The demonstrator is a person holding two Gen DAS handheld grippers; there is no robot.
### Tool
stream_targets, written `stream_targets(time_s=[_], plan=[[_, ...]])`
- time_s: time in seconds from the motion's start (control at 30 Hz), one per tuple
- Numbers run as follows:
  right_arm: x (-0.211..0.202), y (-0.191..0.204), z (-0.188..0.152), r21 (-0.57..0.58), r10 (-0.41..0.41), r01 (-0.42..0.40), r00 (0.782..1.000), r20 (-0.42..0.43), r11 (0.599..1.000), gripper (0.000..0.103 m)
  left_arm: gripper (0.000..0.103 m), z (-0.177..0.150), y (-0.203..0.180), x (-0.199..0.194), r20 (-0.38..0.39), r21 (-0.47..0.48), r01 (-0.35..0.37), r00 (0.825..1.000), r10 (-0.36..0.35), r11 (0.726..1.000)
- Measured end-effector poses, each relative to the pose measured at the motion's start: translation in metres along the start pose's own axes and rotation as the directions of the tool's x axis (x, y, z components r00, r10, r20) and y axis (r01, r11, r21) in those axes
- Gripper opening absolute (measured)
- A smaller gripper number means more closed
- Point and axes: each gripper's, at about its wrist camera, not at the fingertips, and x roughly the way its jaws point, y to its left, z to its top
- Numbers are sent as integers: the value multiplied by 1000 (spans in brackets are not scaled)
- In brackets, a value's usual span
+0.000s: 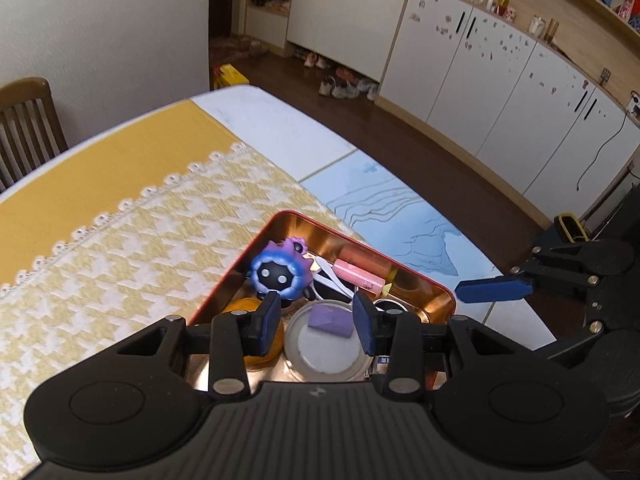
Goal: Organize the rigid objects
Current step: 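Move both tools back toward the nail clipper and green game piece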
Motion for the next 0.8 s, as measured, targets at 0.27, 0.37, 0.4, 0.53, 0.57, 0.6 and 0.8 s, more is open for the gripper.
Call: stream_targets(time_s=[0.27,0.37,0.4,0.53,0.57,0.6,0.8], plan=[[-32,17,3,-15,26,-25,997,68,1000,66,47,-16,10,-42,76,-16,-15,997,16,1000],[-43,26,5,-25,43,-40,994,99,999,71,52,-25,17,-58,107,-26,-23,994,26,999],[-47,29,6,-31,48,-45,993,108,998,73,52,-28,20,-63,114,-33,-27,993,31,999],[-60,46,9,-56,75,-68,987,142,996,78,53,-41,32,-84,146,-57,-54,987,61,997],[-63,51,10,-61,84,-75,985,150,995,80,56,-45,36,-89,155,-63,-58,986,68,996],[-65,56,11,-66,90,-81,984,156,995,82,57,-48,40,-93,164,-70,-65,984,76,995],[-69,87,16,-107,140,-123,976,170,987,91,71,-67,69,-119,199,-140,-114,970,141,984]])
